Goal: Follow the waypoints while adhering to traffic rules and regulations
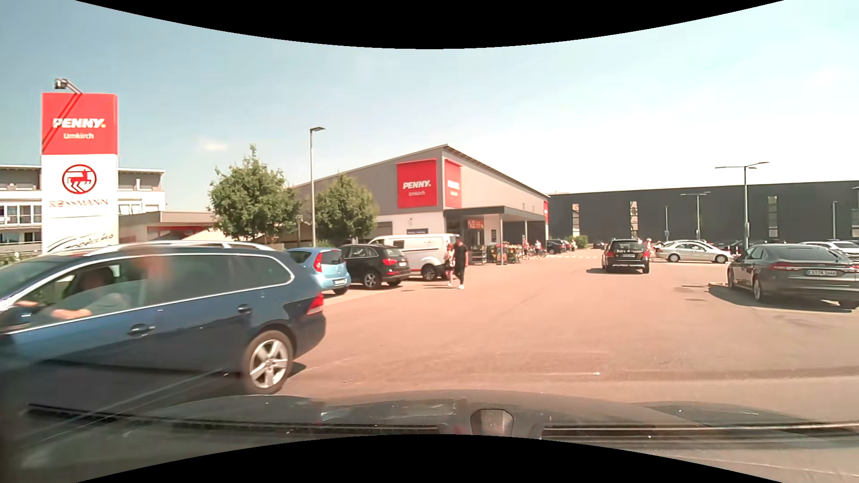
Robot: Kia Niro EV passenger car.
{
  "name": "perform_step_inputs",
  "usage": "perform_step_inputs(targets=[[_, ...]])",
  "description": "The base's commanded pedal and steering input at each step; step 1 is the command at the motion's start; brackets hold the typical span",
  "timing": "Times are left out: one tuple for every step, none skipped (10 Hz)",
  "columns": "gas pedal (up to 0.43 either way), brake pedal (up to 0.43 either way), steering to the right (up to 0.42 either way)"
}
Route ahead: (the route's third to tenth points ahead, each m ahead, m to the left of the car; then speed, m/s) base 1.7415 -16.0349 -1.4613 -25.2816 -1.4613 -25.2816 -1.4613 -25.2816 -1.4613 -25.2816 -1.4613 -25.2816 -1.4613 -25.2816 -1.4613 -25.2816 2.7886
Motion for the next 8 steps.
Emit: perform_step_inputs(targets=[[0.0, 0.128, 0.419], [0.0, 0.11, 0.421], [0.0, 0.091, 0.421], [0.0, 0.079, 0.422], [0.0, 0.079, 0.421], [0.0, 0.079, 0.421], [0.0, 0.085, 0.427], [0.0, 0.073, 0.445]])
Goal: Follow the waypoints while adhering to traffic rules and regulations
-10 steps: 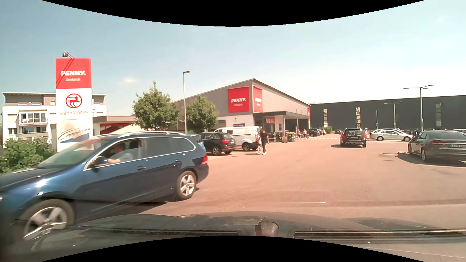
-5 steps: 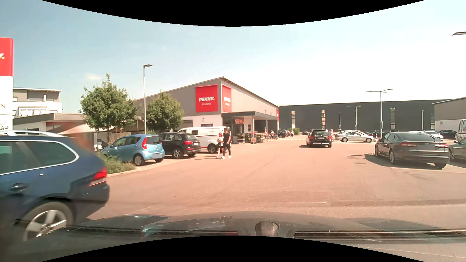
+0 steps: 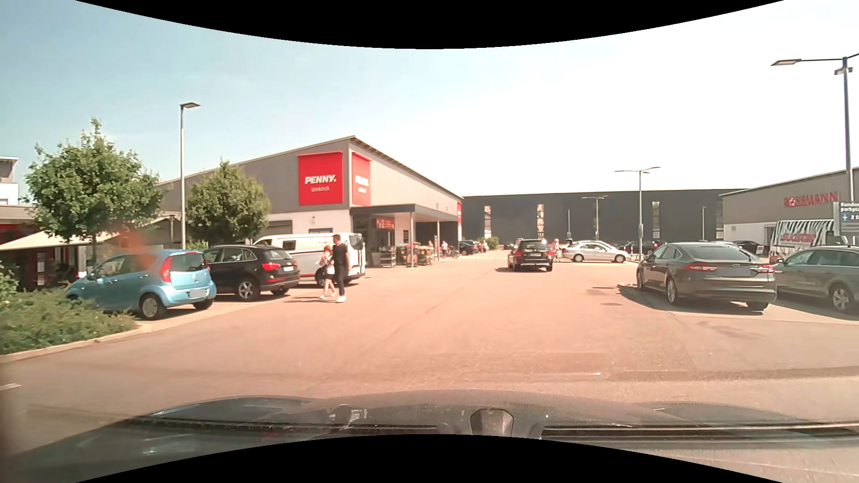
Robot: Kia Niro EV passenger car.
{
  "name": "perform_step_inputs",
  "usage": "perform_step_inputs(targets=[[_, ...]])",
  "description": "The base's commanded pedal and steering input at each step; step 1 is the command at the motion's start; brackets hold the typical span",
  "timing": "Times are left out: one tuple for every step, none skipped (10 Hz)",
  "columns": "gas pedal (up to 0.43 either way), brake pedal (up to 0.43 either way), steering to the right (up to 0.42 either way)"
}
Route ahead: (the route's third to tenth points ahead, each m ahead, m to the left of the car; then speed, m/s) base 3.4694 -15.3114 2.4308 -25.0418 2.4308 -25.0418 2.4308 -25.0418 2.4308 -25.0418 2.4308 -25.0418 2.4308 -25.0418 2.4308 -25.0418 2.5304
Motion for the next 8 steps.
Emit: perform_step_inputs(targets=[[0.0, 0.0, 0.476], [0.0, 0.0, 0.507], [0.0, 0.0, 0.558], [0.02, 0.0, 0.606], [0.059, 0.0, 0.643], [0.098, 0.0, 0.681], [0.098, 0.0, 0.714], [0.098, 0.0, 0.744]])
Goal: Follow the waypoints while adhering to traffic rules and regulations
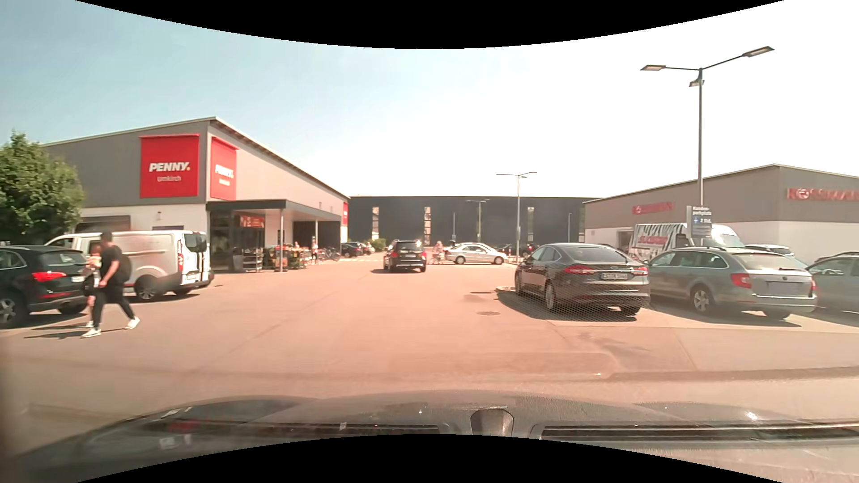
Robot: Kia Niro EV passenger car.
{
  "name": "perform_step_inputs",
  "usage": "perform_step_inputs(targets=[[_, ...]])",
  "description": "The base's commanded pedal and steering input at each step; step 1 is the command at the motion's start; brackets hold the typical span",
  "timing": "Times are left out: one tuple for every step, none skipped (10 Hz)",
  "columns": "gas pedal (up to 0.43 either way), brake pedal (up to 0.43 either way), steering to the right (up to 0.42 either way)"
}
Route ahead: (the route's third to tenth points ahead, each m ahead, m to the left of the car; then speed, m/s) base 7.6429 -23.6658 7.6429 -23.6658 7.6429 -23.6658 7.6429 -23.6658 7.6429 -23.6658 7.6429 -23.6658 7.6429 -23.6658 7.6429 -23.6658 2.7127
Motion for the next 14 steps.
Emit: perform_step_inputs(targets=[[0.098, 0.0, 0.778], [0.098, 0.0, 0.801], [0.098, 0.0, 0.819], [0.098, 0.0, 0.83], [0.098, 0.0, 0.838], [0.098, 0.0, 0.842], [0.098, 0.0, 0.842], [0.098, 0.0, 0.842], [0.098, 0.0, 0.843], [0.098, 0.0, 0.842], [0.098, 0.0, 0.843], [0.11, 0.0, 0.842], [0.11, 0.0, 0.841], [0.11, 0.0, 0.836]])
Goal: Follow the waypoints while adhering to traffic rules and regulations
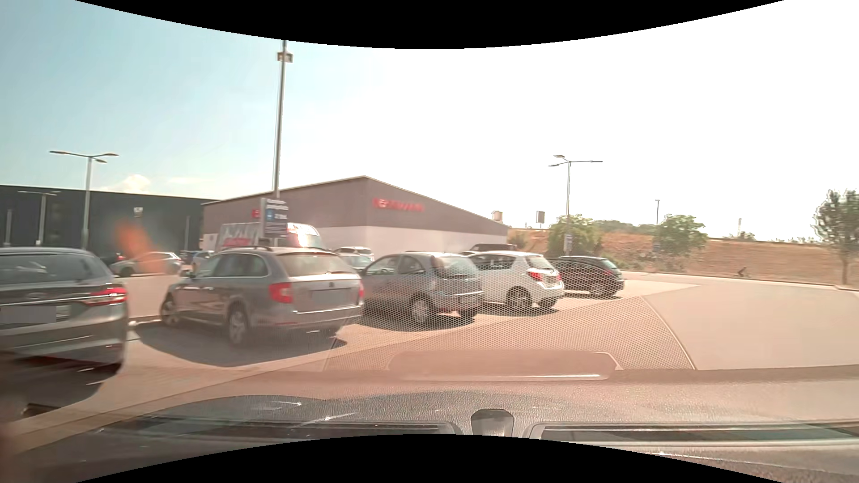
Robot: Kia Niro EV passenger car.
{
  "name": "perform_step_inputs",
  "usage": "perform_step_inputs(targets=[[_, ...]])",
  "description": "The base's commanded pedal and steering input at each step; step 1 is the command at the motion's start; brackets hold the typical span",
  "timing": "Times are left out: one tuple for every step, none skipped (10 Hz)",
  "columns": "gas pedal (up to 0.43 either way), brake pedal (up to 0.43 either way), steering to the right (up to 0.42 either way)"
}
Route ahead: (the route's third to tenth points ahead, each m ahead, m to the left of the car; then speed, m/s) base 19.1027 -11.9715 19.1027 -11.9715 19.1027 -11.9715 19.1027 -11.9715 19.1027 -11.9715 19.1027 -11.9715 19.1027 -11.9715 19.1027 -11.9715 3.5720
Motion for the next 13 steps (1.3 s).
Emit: perform_step_inputs(targets=[[0.11, 0.0, 0.812], [0.11, 0.0, 0.785], [0.11, 0.0, 0.73], [0.11, 0.0, 0.67], [0.11, 0.0, 0.616], [0.11, 0.0, 0.552], [0.118, 0.0, 0.499], [0.118, 0.0, 0.464], [0.118, 0.0, 0.427], [0.118, 0.0, 0.393], [0.118, 0.0, 0.366], [0.118, 0.0, 0.34], [0.11, 0.0, 0.316]])
